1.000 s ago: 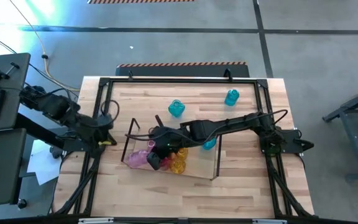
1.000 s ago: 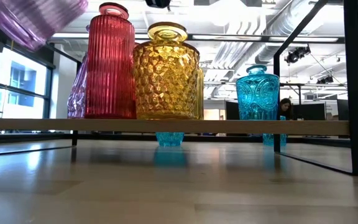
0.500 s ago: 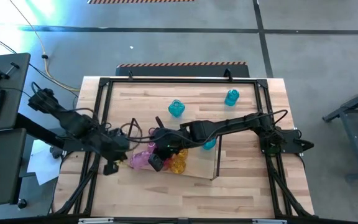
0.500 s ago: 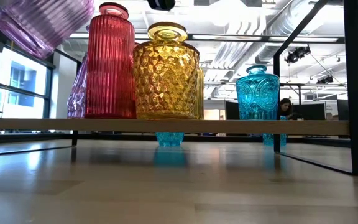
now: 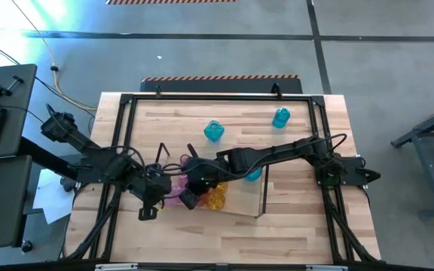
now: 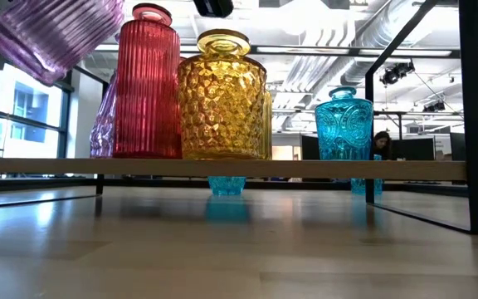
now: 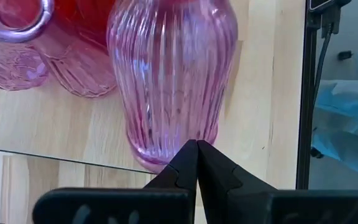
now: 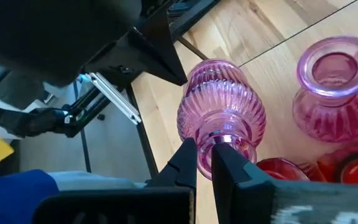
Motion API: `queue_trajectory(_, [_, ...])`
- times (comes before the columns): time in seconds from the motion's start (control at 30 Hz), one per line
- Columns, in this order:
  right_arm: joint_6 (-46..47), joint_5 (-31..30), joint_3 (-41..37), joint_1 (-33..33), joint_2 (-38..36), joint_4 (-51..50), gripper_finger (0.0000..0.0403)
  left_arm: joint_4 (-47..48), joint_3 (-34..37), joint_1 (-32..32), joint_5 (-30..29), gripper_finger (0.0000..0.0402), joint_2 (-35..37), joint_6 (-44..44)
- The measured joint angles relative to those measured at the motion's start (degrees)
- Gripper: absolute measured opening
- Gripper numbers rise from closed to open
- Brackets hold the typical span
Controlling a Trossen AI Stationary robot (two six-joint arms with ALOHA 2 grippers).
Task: Sort vases onto shelf
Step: Put the violet vase on the shelf aligned with the other violet vases
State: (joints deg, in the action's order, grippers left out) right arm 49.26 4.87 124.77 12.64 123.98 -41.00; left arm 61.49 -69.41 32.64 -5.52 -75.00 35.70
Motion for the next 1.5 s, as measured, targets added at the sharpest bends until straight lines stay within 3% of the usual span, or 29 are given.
queue_trajectory(0.63, [0.17, 0.11, 0.00, -0.54, 2.17, 1.53, 0.0001, -1.81, 0.05, -2.71, 2.60, 0.0000, -1.57, -3.01])
queue_trajectory(0.93, [1.37, 0.25, 0.00, -0.57, 2.17, 1.33, 0.0001, -13.06, 8.12, -2.76, 7.11, 0.0000, -1.20, -1.21])
queue_trajectory(1.5, [2.34, 1.04, 0.00, -0.53, 2.17, -1.15, 0.0001, -10.94, 11.02, -3.21, 5.80, 0.0000, 0.13, -5.18])
